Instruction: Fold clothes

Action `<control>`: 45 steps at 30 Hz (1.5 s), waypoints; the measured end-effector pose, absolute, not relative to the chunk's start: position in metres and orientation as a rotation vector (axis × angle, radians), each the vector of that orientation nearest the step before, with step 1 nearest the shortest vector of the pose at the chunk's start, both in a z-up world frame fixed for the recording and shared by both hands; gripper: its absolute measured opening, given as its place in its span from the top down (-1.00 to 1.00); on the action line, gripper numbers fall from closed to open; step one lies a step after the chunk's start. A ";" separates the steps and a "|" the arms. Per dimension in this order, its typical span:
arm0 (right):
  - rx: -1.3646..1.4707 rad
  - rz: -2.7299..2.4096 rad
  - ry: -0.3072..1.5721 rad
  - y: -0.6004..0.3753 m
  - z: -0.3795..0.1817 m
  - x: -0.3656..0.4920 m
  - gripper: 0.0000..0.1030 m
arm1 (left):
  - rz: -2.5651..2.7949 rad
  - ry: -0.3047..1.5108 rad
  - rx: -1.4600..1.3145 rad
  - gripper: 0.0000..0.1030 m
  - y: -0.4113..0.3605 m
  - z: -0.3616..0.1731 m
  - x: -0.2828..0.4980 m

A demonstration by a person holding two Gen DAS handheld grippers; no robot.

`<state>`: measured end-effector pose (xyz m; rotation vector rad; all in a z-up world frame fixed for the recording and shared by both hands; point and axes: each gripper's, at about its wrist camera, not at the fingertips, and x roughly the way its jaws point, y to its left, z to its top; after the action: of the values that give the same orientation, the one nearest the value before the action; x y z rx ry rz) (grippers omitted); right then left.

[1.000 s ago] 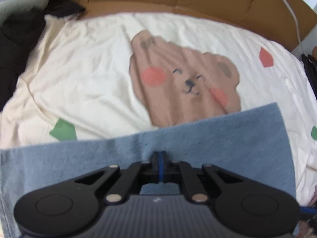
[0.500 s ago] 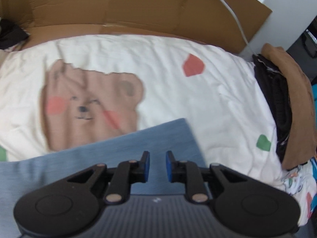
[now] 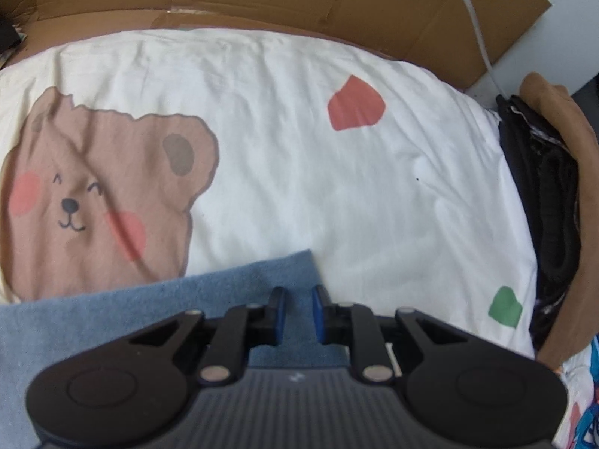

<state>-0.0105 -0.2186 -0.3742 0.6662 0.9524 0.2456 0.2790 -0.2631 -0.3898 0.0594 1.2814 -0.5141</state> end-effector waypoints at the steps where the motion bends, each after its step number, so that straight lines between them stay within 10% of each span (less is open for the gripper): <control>1: 0.677 0.244 0.952 -0.220 -0.375 -0.009 0.80 | -0.515 1.281 0.057 0.67 -0.264 -0.392 0.280; 7: 0.732 0.223 0.932 -0.232 -0.368 -0.013 0.70 | -0.544 1.270 0.027 0.69 -0.256 -0.393 0.280; 11: 0.744 0.177 0.892 -0.243 -0.359 -0.018 -0.16 | -0.578 1.259 0.052 0.67 -0.250 -0.381 0.275; 22: 0.727 0.203 0.934 -0.242 -0.360 -0.013 -0.07 | -0.572 1.200 0.109 0.28 -0.198 -0.332 0.263; 45: 0.774 0.201 0.986 -0.236 -0.373 -0.011 0.08 | -0.575 1.157 0.241 0.18 -0.048 -0.243 0.218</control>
<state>-0.0113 -0.2364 -0.3728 0.7740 0.9865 0.2013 0.2181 -0.0481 -0.2433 0.2411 1.1566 -0.5754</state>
